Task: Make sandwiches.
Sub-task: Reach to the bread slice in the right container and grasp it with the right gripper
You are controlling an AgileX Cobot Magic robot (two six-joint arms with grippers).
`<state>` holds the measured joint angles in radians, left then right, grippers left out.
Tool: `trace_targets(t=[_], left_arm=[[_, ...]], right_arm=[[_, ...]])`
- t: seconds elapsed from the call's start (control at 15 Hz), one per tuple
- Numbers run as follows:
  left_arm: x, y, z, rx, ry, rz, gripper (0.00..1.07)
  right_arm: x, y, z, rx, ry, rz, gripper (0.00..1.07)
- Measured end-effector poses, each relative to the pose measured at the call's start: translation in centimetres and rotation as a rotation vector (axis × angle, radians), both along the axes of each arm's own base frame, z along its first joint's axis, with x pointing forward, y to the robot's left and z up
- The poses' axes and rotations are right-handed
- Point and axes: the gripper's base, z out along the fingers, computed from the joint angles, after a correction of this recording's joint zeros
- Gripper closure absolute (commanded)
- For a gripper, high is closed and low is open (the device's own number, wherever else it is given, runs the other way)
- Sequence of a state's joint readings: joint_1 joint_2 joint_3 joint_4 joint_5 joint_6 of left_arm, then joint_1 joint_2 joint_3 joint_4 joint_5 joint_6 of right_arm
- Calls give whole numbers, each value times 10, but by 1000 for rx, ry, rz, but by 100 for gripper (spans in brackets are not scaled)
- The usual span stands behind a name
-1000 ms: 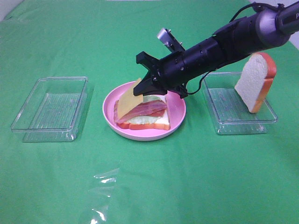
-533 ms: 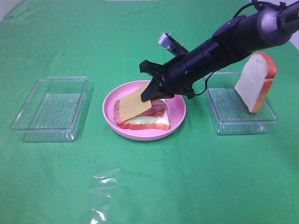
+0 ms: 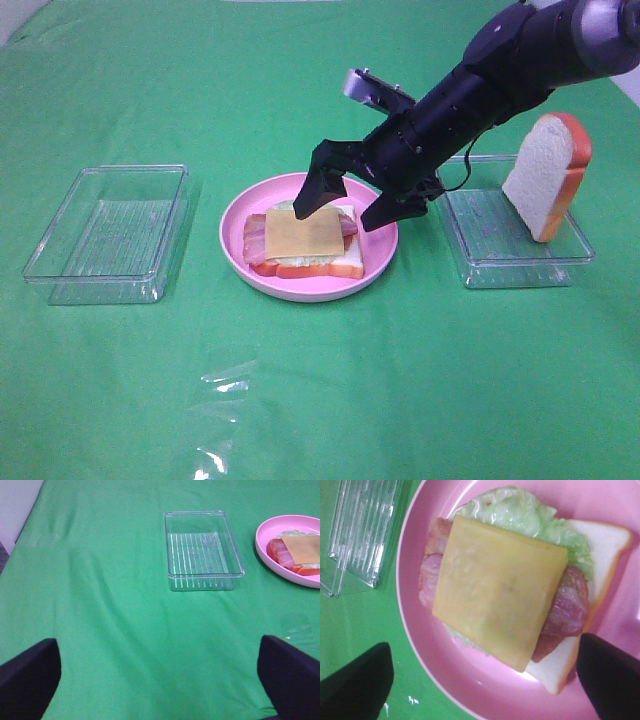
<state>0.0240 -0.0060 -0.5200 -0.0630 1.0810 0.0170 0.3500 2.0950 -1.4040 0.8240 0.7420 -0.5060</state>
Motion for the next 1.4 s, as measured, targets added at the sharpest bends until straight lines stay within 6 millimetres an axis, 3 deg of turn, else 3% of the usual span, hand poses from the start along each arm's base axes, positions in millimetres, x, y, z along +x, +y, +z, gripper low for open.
trace_targets(t=[0.07,0.4,0.6,0.67,0.93,1.07,1.2,1.4], left_arm=[[0,0,0,0,0,0,6],[0,0,0,0,0,0,6],[0,0,0,0,0,0,6],[0,0,0,0,0,0,6],[0,0,0,0,0,0,6],[0,0,0,0,0,0,6],[0,0,0,0,0,0,6],[0,0,0,0,0,0,6]], right_arm=[[-1,-1,4,-5,-9,1,9],[-9,-16,66,-109,-109,-62,9],[-1,-28,105,-228,-178,-96,9],[5,-40,125,-298,-188,-115,9],[27,-105,163,-359,-203,-258,9],[32,-134,162,-378,-164,-317,9],[38,-167,145,-408,-74,-370,9],[50,-189,111,-434,24,-396,9]])
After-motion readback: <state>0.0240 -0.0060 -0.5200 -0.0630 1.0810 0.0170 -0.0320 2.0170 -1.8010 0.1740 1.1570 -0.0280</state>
